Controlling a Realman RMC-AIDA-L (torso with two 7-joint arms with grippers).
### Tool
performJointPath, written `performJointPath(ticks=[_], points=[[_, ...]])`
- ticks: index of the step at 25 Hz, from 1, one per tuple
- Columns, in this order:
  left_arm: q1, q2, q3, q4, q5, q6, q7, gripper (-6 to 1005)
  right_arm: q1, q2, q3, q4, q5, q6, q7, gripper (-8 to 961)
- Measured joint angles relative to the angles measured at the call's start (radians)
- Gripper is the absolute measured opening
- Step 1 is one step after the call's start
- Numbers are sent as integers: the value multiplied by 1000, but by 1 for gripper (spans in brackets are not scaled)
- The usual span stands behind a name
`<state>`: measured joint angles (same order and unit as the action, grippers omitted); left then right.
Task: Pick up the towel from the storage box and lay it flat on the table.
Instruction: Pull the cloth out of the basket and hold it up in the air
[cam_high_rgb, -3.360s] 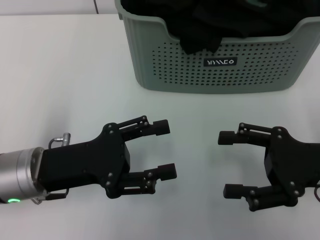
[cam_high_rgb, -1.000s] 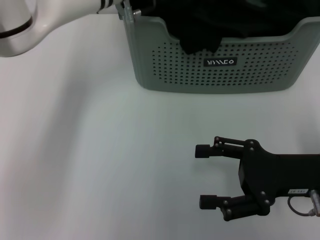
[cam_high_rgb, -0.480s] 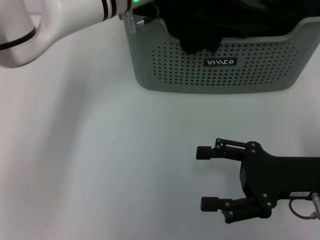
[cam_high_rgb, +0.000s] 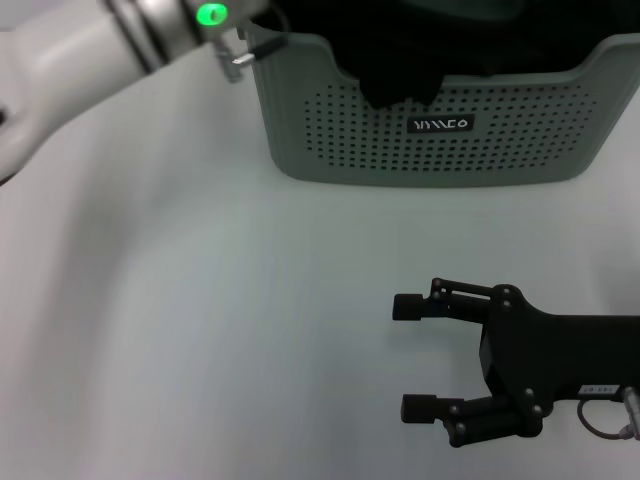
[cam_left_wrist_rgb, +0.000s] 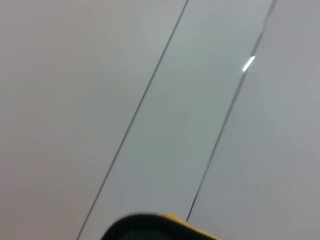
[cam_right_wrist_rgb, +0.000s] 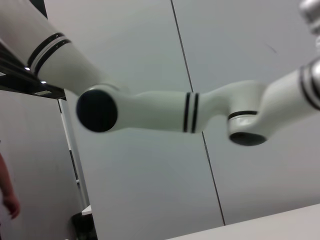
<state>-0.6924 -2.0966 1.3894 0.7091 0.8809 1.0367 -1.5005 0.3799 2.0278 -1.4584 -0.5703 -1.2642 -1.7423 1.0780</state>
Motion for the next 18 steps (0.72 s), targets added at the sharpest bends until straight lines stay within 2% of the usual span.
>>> performJointPath(ticks=[5, 6, 10, 15, 18], points=[[217, 3, -2, 224, -102, 148, -3, 41, 1, 0, 5, 0, 9, 5, -23, 868], [290, 3, -2, 303, -125, 186, -7, 42, 1, 0, 6, 0, 18, 5, -32, 868], [428, 2, 4, 432, -159, 255, -11, 44, 1, 0, 1, -3, 85, 5, -129, 869], [587, -5, 10, 532, -175, 285, 0, 47, 3, 0, -9, -18, 189, 5, -234, 869], [645, -4, 10, 532, -200, 296, 20, 49, 1, 0, -9, -37, 242, 7, -285, 868]])
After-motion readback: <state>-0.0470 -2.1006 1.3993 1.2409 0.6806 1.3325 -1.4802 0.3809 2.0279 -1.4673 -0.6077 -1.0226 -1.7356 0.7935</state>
